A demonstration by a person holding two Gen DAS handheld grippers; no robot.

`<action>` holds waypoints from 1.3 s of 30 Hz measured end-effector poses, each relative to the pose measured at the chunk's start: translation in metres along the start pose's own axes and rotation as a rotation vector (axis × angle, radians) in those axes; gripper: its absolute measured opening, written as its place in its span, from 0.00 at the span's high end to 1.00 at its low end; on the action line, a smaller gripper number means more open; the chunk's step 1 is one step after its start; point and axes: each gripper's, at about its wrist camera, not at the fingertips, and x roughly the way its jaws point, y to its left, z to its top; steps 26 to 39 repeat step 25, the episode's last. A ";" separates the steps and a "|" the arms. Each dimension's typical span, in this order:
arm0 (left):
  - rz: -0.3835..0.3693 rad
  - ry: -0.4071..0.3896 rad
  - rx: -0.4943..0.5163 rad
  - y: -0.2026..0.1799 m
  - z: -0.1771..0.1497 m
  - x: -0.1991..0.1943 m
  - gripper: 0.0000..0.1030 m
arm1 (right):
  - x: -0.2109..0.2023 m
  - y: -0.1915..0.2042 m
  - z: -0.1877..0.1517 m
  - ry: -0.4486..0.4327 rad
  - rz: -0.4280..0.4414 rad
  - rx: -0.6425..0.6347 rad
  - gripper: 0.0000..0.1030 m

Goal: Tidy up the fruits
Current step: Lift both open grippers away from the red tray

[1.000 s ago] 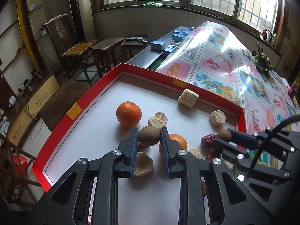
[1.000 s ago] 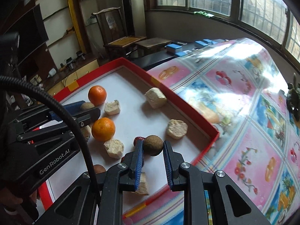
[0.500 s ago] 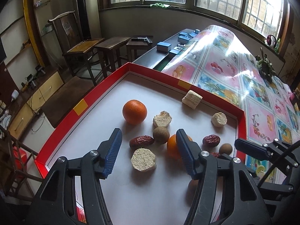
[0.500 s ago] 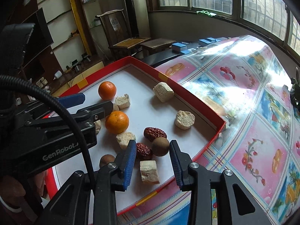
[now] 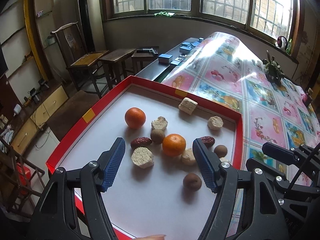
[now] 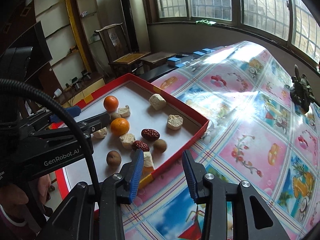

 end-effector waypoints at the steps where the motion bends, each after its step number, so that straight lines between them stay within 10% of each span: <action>1: 0.004 -0.003 -0.003 0.000 -0.001 -0.002 0.32 | -0.002 0.000 -0.001 -0.002 0.000 -0.002 0.63; 39: 0.022 -0.048 0.014 -0.017 -0.002 -0.023 0.32 | -0.019 -0.012 -0.015 -0.005 -0.005 0.012 0.62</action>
